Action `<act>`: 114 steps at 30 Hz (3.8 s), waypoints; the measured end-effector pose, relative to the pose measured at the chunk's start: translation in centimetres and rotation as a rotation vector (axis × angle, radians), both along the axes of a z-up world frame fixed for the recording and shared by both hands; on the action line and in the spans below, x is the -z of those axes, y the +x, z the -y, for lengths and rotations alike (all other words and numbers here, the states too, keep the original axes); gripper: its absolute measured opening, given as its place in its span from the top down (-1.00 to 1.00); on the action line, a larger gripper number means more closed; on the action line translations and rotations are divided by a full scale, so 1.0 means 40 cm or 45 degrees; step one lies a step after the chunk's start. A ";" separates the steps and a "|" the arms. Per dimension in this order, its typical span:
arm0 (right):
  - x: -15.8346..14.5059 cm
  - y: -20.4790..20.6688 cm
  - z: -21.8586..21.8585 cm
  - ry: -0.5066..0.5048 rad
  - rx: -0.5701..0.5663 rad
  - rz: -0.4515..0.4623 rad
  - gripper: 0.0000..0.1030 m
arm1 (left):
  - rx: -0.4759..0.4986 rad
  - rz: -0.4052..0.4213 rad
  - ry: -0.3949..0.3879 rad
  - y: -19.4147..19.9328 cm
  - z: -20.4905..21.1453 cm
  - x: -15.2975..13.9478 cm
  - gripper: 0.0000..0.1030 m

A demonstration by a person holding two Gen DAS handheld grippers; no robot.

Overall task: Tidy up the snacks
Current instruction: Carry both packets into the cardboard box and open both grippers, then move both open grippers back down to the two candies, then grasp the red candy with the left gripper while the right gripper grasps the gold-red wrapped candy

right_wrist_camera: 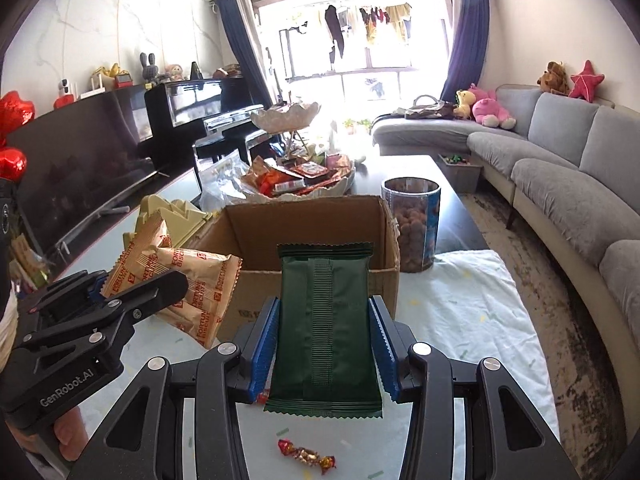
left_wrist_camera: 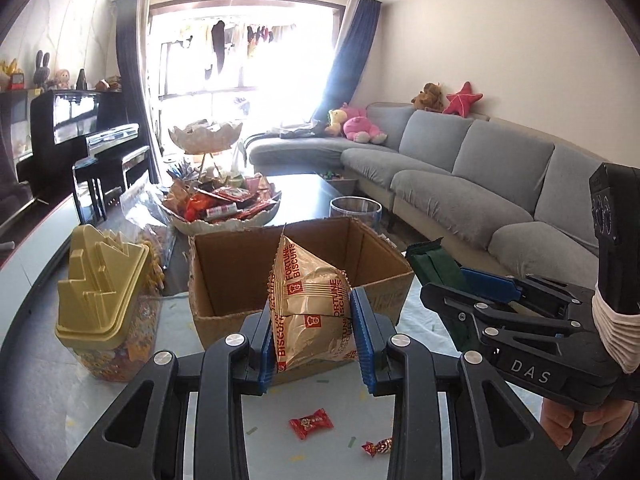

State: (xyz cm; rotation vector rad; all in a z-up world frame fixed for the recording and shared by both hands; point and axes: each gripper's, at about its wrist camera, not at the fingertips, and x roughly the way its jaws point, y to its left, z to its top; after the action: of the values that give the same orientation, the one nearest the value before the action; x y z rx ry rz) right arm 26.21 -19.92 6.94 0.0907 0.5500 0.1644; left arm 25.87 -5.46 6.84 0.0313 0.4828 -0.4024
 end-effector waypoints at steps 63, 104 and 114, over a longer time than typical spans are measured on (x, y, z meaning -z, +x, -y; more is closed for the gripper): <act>0.020 0.092 -0.048 -0.126 -0.038 -0.029 -0.32 | -0.141 0.005 0.165 0.056 -0.041 0.012 -0.34; 0.306 -0.091 -0.051 -0.219 -0.125 -0.446 -0.31 | -0.002 -0.358 0.319 -0.083 -0.003 0.293 -0.34; 0.354 -0.063 -0.060 -0.247 -0.155 -0.511 -0.25 | 0.036 -0.446 0.334 -0.036 0.005 0.353 -0.34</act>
State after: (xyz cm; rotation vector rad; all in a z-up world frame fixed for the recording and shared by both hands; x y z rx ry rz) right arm 23.69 -17.50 -7.21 -0.1020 0.9697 0.2119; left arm 24.43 -5.67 -7.29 0.2245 0.8796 -0.3708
